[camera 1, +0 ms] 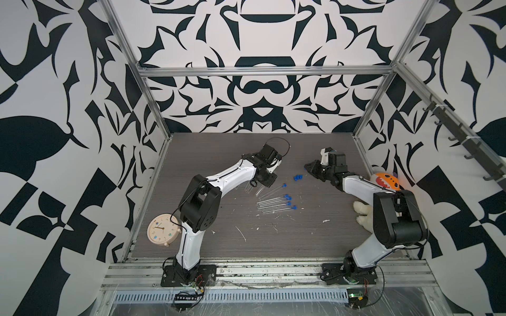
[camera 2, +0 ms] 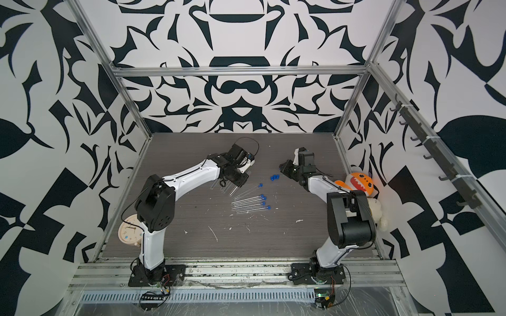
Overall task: Remove stoppers from test tubes
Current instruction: Place the test tube at the center of the board, then place the stopper at the center of the board.
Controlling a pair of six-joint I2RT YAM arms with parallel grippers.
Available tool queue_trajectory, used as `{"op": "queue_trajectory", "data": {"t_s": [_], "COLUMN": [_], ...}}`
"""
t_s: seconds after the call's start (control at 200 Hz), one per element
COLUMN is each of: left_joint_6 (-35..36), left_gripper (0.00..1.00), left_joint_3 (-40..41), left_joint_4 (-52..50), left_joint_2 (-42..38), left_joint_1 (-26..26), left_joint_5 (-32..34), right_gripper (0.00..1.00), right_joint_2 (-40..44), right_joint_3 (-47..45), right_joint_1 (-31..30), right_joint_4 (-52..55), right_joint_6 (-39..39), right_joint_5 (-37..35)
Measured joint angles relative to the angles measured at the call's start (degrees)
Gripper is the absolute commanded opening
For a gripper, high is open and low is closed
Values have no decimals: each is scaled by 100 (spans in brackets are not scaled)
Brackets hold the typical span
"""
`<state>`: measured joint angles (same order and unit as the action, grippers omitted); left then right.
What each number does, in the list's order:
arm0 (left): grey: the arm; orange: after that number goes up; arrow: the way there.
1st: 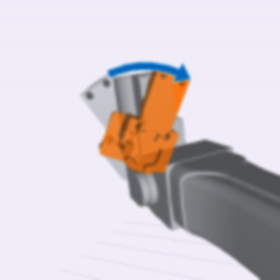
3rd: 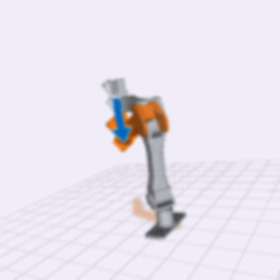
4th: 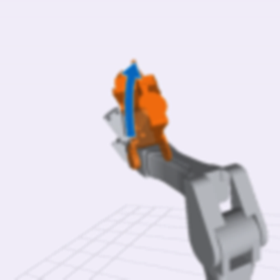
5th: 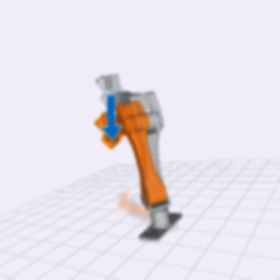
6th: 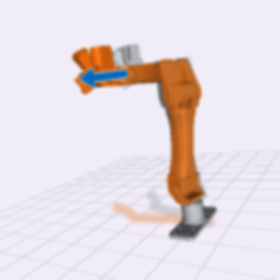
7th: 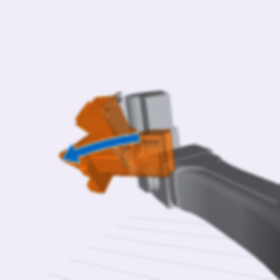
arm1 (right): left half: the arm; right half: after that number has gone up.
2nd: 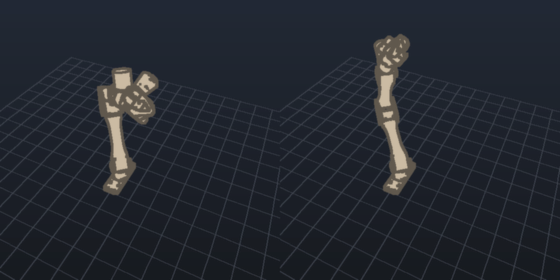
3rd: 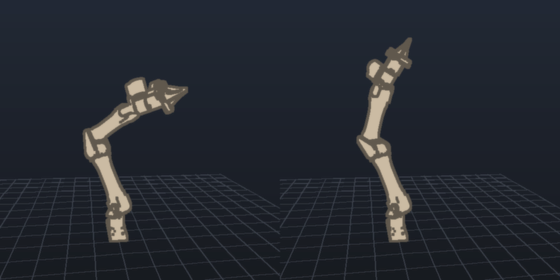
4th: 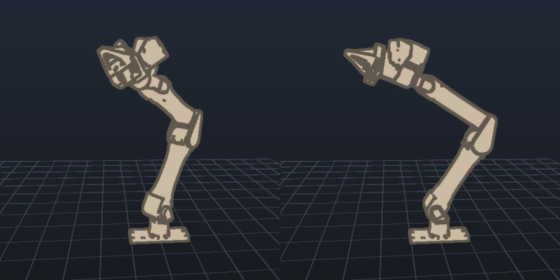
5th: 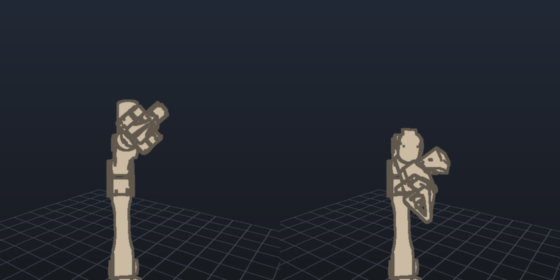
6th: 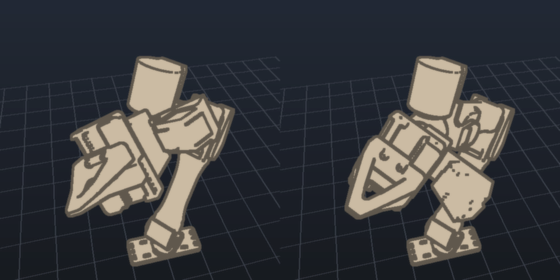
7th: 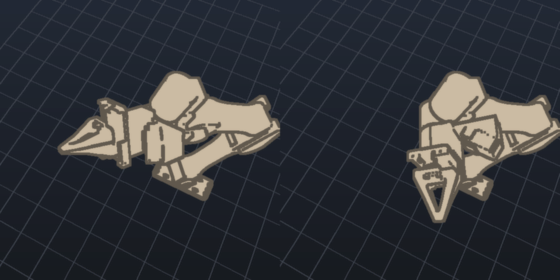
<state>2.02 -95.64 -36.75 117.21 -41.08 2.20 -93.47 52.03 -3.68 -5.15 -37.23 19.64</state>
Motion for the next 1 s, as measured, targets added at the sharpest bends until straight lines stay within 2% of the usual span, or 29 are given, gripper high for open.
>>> {"op": "queue_trajectory", "data": {"t_s": [0.145,0.4,1.0], "left_joint_6": [-98,-212,-203], "left_gripper": [0,0,0], "left_joint_3": [-387,-636,-636], "left_joint_4": [-177,-369,-487], "left_joint_2": [385,704,1128], "left_joint_1": [87,251,321], "left_joint_5": [76,144,400], "right_gripper": [6,9,14], "right_joint_2": [-417,-1158,-1399], "right_joint_3": [328,647,647], "right_joint_1": [175,133,37], "right_joint_4": [577,839,564], "right_joint_6": [354,579,442], "right_joint_5": [-238,-275,-39]}}
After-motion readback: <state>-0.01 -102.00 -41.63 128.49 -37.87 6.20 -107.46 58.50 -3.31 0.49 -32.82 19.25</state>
